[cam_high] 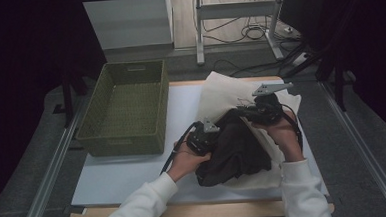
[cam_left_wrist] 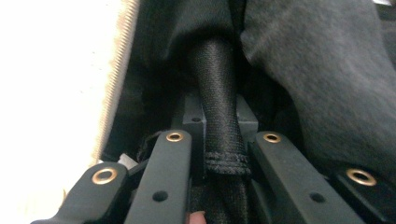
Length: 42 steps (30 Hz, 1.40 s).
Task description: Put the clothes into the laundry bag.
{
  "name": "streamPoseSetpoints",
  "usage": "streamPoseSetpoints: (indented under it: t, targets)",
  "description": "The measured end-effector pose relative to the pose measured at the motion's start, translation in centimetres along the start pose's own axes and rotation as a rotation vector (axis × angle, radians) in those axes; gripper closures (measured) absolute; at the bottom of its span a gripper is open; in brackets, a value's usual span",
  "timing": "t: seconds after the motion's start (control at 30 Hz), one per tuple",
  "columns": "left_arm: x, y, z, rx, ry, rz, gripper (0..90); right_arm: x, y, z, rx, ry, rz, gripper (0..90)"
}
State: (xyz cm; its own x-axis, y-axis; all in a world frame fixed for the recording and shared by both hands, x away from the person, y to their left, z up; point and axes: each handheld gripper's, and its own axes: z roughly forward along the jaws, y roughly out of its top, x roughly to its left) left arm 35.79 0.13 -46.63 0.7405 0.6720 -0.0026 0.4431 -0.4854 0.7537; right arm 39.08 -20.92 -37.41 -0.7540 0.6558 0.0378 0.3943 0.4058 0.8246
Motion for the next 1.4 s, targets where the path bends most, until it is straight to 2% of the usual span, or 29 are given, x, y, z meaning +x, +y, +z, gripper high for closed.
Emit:
streamPoseSetpoints:
  t: [0.13, 0.3, 0.43, 0.53, 0.67, 0.77, 0.83, 0.9, 0.97, 1.03, 1.07, 1.13, 1.17, 1.4]
  targets:
    - [0.3, 0.4, 0.5, 0.002, 0.008, -0.015, 80.8, 0.1, 0.1, -0.1, -0.005, 0.004, -0.001, 87.1]
    - [0.5, 0.5, 1.1, -0.019, 0.02, -0.035, 80.3, 0.2, 0.2, -0.2, -0.008, 0.004, -0.003, 87.1]
    - [0.9, 0.3, 0.7, -0.038, -0.005, -0.034, 74.6, 0.0, 0.0, -0.1, -0.005, 0.005, 0.003, 87.1]
    - [0.9, -0.1, -0.4, -0.063, -0.009, -0.028, 64.4, -0.2, -0.2, 0.1, 0.002, 0.003, 0.01, 87.0]
    - [0.8, -0.4, -2.8, -0.114, -0.013, -0.027, 52.4, -0.4, -0.2, 0.0, 0.001, 0.001, 0.014, 87.0]
    - [0.7, -0.7, -5.0, -0.159, -0.031, -0.027, 46.0, -0.4, -0.2, 0.0, 0.001, -0.001, 0.015, 87.0]
    - [0.8, -1.0, -6.4, -0.177, -0.059, -0.028, 44.6, -0.4, -0.2, 0.0, 0.001, -0.001, 0.016, 87.0]
    - [0.8, -1.4, -7.6, -0.193, -0.094, -0.033, 48.2, -0.4, -0.3, 0.0, 0.001, -0.001, 0.018, 87.0]
    - [0.7, -1.8, -8.5, -0.213, -0.111, -0.026, 53.5, -0.5, -0.3, 0.0, 0.001, -0.001, 0.017, 87.0]
    - [0.6, -2.1, -8.9, -0.218, -0.122, -0.016, 67.5, -0.5, -0.3, 0.0, 0.0, -0.002, 0.017, 87.0]
    - [0.3, -2.5, -9.4, -0.215, -0.145, 0.0, 75.5, -0.5, -0.3, 0.0, 0.0, -0.001, 0.018, 87.0]
    - [0.1, -2.7, -9.4, -0.185, -0.178, 0.007, 86.2, -0.5, -0.3, 0.0, 0.0, -0.001, 0.019, 87.0]
    - [-0.1, -2.9, -9.4, -0.178, -0.178, 0.016, 89.4, -0.5, -0.3, 0.0, 0.0, 0.0, 0.019, 87.0]
    - [-1.1, -4.2, -8.3, -0.131, -0.226, 0.028, 89.7, -0.5, -0.3, 0.0, -0.001, 0.001, 0.02, 87.0]
